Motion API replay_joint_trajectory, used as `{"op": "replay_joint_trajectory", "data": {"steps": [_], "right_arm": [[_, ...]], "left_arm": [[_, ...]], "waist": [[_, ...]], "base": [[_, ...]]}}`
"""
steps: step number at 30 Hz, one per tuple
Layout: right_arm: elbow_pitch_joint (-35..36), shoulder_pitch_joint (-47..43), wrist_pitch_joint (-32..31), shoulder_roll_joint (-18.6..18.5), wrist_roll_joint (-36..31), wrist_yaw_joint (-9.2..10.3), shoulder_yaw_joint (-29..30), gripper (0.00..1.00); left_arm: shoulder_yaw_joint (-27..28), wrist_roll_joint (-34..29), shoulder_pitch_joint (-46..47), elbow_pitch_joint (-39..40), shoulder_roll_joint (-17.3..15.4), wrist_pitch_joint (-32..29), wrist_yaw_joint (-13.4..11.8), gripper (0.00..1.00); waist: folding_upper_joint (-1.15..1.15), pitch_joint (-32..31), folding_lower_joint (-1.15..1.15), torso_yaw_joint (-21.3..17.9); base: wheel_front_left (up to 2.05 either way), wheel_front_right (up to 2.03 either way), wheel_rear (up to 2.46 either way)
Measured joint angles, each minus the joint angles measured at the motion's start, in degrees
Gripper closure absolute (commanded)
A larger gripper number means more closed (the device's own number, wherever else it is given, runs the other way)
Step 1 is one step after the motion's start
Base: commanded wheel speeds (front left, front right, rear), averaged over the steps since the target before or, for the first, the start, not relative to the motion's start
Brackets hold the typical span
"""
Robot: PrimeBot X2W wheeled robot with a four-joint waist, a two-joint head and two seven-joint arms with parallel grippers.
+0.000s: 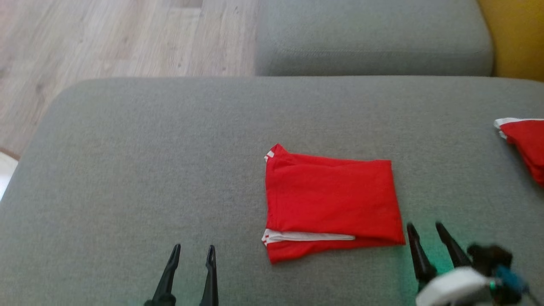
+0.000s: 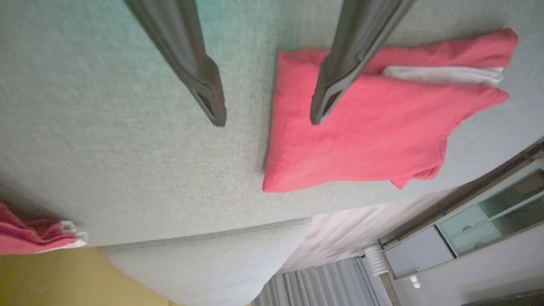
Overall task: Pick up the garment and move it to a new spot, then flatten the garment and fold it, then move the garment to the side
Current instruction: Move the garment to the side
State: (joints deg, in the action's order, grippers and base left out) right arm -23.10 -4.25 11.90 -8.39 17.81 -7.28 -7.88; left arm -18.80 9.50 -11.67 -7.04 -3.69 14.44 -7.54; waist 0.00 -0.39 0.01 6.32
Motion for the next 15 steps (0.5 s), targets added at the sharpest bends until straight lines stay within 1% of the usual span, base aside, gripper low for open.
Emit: {"op": "replay_joint_trajectory", "data": {"steps": [7,9,12,13,14,15], "right_arm": [[-7.97,12.08,-8.49,-1.75,7.54,0.0,-1.31,0.0],[-10.38,14.99,-10.7,-1.86,9.76,0.0,-1.43,0.0],[-13.8,18.05,-14.93,-2.58,12.35,0.0,-3.39,0.0],[-14.05,18.73,-15.56,-2.72,13.46,0.0,-4.08,0.23],[-14.06,19.29,-16.12,-3.01,14.62,0.0,-4.72,0.67],[-14.0,19.73,-16.55,-3.33,15.75,0.0,-5.3,1.0]], "left_arm": [[-1.81,0.73,4.47,0.35,0.16,0.0,-0.12,0.0],[-2.26,1.1,5.27,0.44,0.27,0.0,-0.58,0.0],[-3.34,1.92,6.27,0.43,0.3,0.0,-1.05,0.0],[-3.56,2.32,6.56,0.4,0.31,0.0,-1.09,0.0],[-3.68,2.48,6.93,0.4,0.32,0.0,-1.1,0.0],[-3.78,2.63,7.2,0.41,0.33,0.0,-1.12,0.0]], "waist": [[0.0,3.9,0.01,1.66],[0.0,4.97,0.0,2.18],[0.0,6.42,0.01,2.95],[0.0,6.81,0.01,3.2],[0.0,7.17,0.0,3.45],[0.0,7.46,0.0,3.63]], "base": [[0.0,0.0,0.0],[0.0,0.0,0.0],[0.0,0.0,0.0],[0.0,0.0,0.0],[0.0,0.0,0.0],[0.0,0.0,0.0]]}}
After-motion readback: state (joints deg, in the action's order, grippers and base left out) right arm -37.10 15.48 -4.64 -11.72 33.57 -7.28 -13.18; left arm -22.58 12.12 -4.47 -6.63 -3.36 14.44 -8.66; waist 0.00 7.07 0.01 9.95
